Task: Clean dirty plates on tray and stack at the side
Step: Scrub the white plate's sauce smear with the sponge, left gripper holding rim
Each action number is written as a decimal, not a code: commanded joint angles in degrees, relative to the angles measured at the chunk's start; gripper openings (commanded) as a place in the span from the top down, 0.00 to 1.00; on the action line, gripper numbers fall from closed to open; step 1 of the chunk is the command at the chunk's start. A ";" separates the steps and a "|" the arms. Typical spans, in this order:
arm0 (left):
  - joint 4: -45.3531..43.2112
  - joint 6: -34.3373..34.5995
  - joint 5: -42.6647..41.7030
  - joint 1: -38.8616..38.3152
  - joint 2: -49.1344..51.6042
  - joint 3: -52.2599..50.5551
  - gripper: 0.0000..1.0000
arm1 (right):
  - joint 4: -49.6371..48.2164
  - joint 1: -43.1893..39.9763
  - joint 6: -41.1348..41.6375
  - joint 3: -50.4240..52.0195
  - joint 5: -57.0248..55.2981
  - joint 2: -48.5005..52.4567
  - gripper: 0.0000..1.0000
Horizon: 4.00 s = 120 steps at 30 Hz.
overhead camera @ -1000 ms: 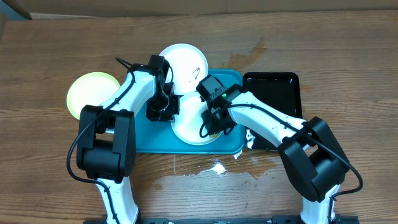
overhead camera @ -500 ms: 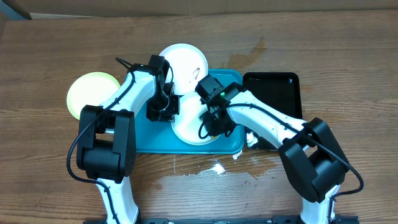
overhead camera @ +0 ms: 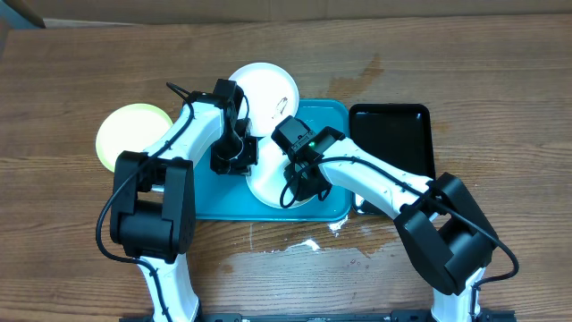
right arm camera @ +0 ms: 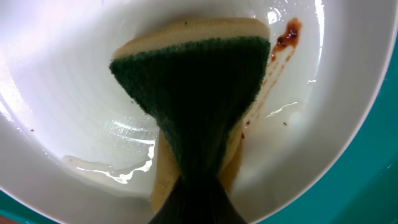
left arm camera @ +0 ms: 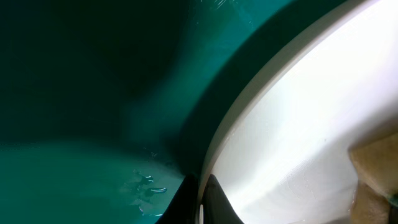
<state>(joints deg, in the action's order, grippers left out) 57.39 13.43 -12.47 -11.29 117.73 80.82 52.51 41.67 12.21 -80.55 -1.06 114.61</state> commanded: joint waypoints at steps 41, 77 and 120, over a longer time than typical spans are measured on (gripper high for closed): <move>1.09 -4.26 3.91 -0.52 -0.09 -0.83 0.96 | -15.63 0.00 -0.35 4.48 -18.62 0.61 0.96; 1.31 -4.26 3.91 -0.52 -0.09 -0.83 0.96 | -26.53 -0.92 -0.31 4.48 -14.40 0.61 0.96; 3.28 -11.82 3.89 -0.52 -0.09 -0.83 0.96 | -30.99 -5.77 -22.97 3.80 1.25 -3.15 0.96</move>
<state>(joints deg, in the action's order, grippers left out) 60.38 5.58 -11.33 -11.29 117.73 80.82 21.89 37.80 -9.06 -77.03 -1.72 113.30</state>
